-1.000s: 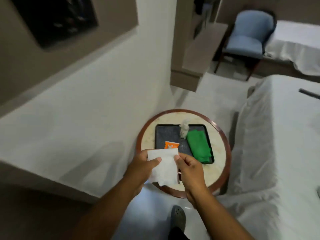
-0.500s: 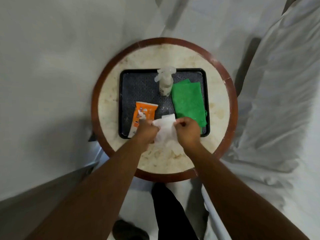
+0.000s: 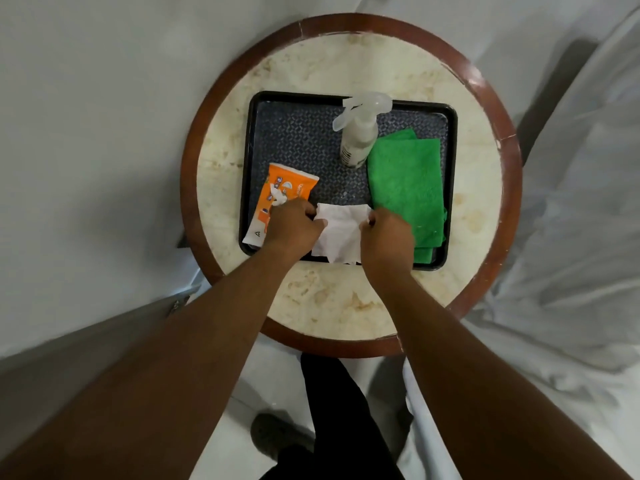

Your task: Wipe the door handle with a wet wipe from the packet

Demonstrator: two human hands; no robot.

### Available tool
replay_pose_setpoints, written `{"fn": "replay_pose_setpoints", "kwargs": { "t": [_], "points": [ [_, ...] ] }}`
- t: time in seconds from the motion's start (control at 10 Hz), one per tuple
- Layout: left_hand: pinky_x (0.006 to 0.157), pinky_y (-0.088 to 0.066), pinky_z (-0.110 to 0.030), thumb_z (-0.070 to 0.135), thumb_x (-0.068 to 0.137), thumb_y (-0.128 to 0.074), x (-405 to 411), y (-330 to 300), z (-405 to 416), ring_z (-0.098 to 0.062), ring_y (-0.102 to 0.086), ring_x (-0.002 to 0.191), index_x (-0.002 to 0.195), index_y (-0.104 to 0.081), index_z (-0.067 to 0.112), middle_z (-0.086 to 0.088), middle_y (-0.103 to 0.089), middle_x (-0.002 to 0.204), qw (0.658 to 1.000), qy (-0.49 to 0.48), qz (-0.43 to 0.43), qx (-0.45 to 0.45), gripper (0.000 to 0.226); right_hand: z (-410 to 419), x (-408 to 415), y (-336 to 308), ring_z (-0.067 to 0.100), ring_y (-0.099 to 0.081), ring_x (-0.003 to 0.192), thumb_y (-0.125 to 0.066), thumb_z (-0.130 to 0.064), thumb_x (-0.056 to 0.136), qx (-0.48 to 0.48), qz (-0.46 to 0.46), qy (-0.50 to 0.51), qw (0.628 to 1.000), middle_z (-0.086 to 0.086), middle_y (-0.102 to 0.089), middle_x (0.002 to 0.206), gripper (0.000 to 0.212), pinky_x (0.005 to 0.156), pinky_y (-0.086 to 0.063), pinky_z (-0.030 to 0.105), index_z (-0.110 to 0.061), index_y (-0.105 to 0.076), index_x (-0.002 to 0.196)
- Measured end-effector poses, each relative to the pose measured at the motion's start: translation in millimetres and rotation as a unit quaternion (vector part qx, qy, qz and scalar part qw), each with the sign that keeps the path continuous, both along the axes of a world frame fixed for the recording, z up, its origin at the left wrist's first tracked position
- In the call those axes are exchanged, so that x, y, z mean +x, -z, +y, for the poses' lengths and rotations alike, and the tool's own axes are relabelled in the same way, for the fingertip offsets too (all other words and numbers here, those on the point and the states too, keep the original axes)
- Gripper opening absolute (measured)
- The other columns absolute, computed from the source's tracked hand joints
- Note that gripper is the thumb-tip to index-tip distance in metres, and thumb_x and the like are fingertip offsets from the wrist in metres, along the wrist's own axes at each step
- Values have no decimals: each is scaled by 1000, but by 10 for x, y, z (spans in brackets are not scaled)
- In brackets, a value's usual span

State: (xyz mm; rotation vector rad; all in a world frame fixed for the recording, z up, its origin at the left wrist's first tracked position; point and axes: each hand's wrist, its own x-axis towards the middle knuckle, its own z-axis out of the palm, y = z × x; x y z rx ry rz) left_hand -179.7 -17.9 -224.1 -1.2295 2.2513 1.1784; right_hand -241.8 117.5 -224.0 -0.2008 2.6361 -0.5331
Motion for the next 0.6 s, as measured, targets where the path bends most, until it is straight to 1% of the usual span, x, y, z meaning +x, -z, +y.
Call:
{"fn": "replay_pose_setpoints", "kwargs": {
  "t": [0.1, 0.2, 0.3, 0.4, 0.5, 0.6],
  "points": [
    [80, -50, -31, 27, 90, -70, 118, -131, -18, -28, -65, 103, 119, -66, 8, -13, -71, 114, 1000, 16, -2, 0, 34, 29, 65, -121, 33, -64, 86, -60, -13, 90, -19, 8, -6, 1000, 16, -69, 98, 19, 64, -39, 29, -4, -67, 105],
    [79, -47, -29, 33, 91, -66, 471, -469, -106, -29, -63, 107, 121, -63, 13, -12, -67, 122, 999, 31, -1, -11, 35, 53, 242, -425, 32, -64, 94, -60, -16, 90, -53, 10, -36, 998, 17, -69, 108, 27, 74, -50, 34, -4, -66, 114],
    [87, -49, -31, 33, 91, -65, 837, -780, -170, -28, -61, 113, 124, -61, 14, -10, -66, 126, 999, 37, -11, -16, 38, 39, 439, -705, 32, -64, 96, -61, -20, 91, -51, 14, -97, 994, 18, -67, 111, 30, 78, -53, 38, -5, -65, 116],
    [98, -51, -42, 33, 92, -66, 1471, -1246, -255, -30, -60, 117, 127, -58, 13, -11, -64, 129, 999, 34, -26, -28, 41, -60, 751, -1136, 35, -62, 100, -62, -25, 90, -32, 14, -192, 981, 19, -66, 112, 34, 79, -54, 42, -7, -64, 118],
    [98, -50, -42, 36, 93, -64, 1977, -1593, -339, -32, -60, 116, 128, -58, 15, -12, -64, 129, 996, 43, -33, -69, 42, -175, 1036, -1514, 37, -60, 103, -63, -28, 89, -28, 24, -246, 969, 20, -64, 113, 35, 81, -53, 43, -8, -64, 117],
    [102, -47, -43, 38, 92, -64, 2868, -2063, -413, -33, -56, 122, 133, -54, 14, -12, -60, 136, 991, 12, -47, -125, 48, -324, 1630, -2092, 38, -56, 109, -64, -34, 87, -24, 50, -340, 939, 18, -61, 117, 38, 86, -51, 43, -10, -63, 117]
  ]
}}
